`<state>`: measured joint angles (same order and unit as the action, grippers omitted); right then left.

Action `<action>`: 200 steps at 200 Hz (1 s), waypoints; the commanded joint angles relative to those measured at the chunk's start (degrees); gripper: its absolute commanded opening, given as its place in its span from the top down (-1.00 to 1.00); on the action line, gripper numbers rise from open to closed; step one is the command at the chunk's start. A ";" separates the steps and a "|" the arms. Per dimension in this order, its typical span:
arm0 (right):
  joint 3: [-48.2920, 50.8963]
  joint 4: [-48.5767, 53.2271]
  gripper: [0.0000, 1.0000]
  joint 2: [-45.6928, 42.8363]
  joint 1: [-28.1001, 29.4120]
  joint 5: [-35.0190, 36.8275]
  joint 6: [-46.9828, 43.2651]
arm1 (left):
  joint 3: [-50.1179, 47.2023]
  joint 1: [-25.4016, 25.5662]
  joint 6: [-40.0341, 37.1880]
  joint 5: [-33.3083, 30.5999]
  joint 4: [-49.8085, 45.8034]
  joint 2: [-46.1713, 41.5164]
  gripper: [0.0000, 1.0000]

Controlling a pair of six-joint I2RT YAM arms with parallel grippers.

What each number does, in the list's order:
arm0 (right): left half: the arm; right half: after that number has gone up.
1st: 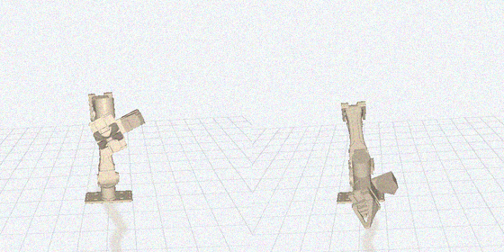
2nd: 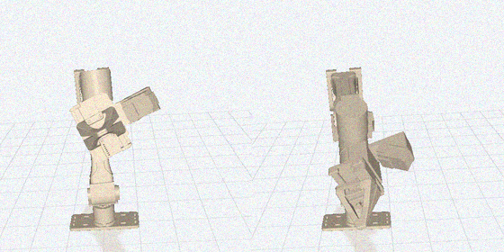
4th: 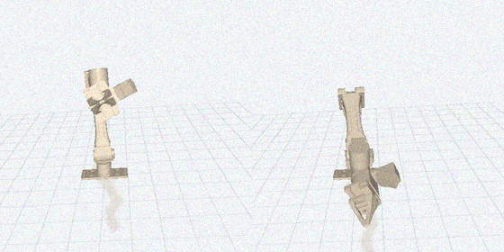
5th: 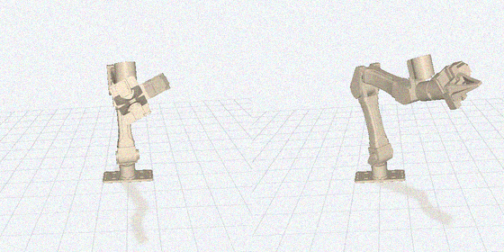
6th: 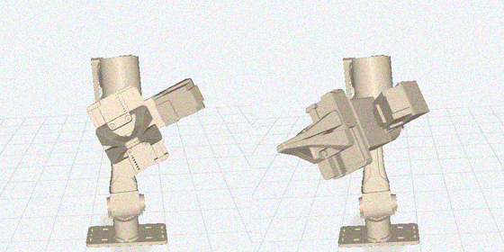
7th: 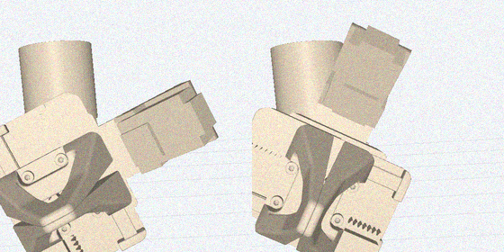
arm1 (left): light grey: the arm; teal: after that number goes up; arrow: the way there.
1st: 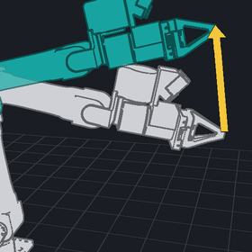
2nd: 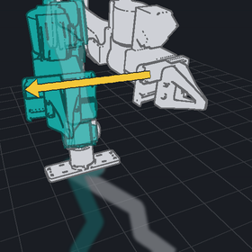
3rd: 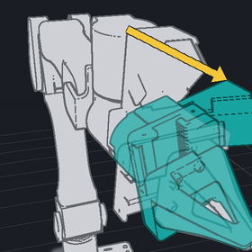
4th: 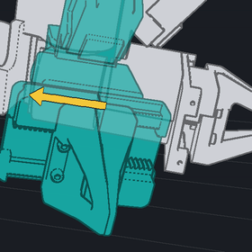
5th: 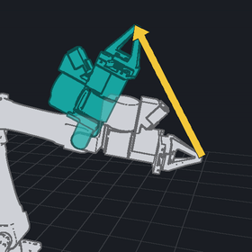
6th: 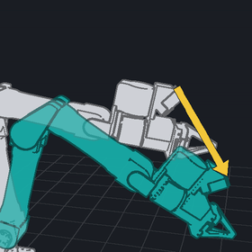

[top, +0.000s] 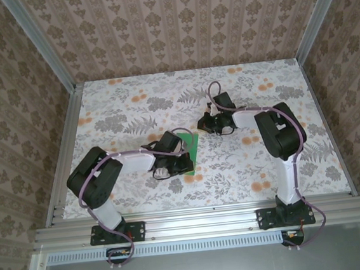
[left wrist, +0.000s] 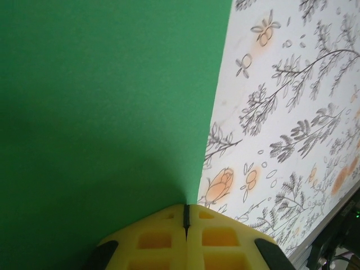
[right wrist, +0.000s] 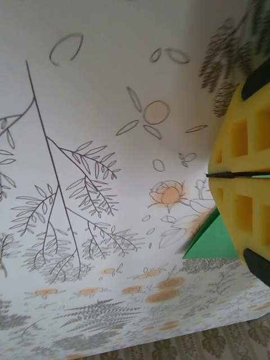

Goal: Fold a paper plane with a square sheet of paper (pick it up from the middle)
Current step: First fold in half a square sheet of paper at the center of the table.

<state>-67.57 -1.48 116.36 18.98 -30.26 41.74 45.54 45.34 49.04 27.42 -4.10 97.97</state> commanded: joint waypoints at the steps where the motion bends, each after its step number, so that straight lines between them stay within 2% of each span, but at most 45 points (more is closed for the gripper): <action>1: 4.26 0.86 0.68 -7.29 0.35 1.09 -0.82 | 1.75 0.10 -1.48 -1.40 -8.99 -1.18 0.85; 47: 8.02 9.62 0.43 -13.92 4.25 7.14 -2.23 | 5.94 -3.17 -1.40 -0.90 -10.87 -8.22 0.40; 102: 4.62 12.56 0.43 -9.98 8.35 8.17 -1.75 | 0.95 -12.39 -2.91 -1.36 -15.12 -15.12 -0.02; 131: 2.90 12.13 0.45 -7.74 8.88 6.81 -1.65 | -1.84 -14.90 -2.64 0.45 -14.83 -15.56 -0.13; 173: 1.02 13.04 0.45 -4.83 8.88 6.19 -1.94 | -4.23 -15.02 -1.93 1.82 -13.83 -14.42 -0.20; 200: 0.43 15.10 0.45 -3.53 8.88 8.27 -2.11 | -5.19 -15.02 -1.49 3.42 -12.99 -13.56 -0.24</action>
<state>-65.56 9.58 111.22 27.64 -23.73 40.42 41.63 30.59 47.03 28.34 -17.32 83.37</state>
